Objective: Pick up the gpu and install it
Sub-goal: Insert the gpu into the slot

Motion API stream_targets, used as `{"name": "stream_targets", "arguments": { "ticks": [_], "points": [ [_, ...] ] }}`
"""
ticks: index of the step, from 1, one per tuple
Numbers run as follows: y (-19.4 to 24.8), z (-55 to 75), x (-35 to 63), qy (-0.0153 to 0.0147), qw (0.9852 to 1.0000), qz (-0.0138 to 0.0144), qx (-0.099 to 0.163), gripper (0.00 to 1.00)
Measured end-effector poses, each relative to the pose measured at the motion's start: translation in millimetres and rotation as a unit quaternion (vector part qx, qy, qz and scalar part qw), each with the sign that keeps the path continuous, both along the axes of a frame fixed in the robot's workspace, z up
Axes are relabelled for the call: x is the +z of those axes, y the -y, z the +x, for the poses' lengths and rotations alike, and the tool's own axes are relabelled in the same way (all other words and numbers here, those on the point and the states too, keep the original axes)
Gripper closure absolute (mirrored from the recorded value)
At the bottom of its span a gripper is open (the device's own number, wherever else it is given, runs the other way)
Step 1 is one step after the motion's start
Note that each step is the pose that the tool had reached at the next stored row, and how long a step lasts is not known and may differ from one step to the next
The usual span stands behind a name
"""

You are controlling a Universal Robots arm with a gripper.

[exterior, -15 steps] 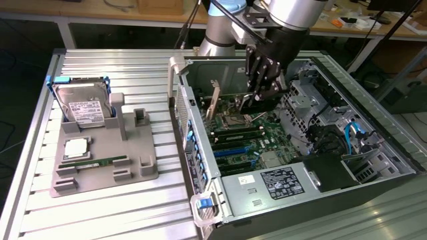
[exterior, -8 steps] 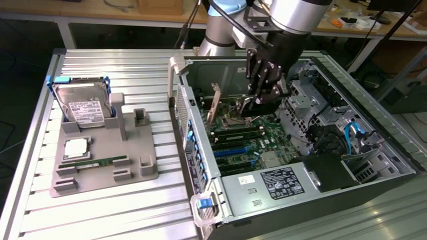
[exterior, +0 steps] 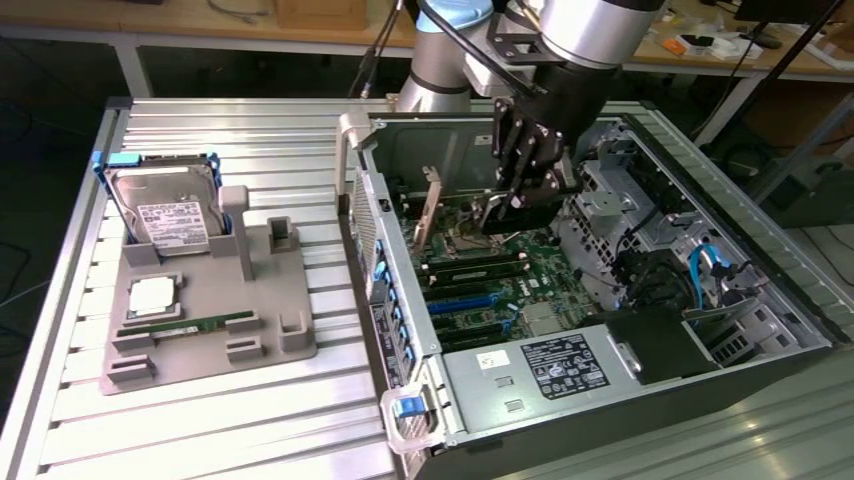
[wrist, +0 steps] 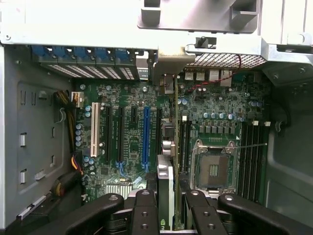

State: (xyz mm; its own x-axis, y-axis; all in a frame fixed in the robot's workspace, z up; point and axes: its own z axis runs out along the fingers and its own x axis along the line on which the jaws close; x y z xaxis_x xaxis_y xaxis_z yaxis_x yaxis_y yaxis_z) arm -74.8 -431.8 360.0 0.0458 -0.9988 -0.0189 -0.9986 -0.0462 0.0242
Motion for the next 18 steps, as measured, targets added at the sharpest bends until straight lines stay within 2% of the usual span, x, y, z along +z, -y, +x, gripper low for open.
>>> {"name": "stream_targets", "arguments": {
  "ticks": [11, 18],
  "points": [
    [0.0, -0.1, -1.8, 0.0002, 0.9999, 0.0000, -0.016, 0.73],
    [2.4, -0.2, -7.1, 0.0002, 0.9999, 0.0000, -0.017, 0.73]
  ]
}}
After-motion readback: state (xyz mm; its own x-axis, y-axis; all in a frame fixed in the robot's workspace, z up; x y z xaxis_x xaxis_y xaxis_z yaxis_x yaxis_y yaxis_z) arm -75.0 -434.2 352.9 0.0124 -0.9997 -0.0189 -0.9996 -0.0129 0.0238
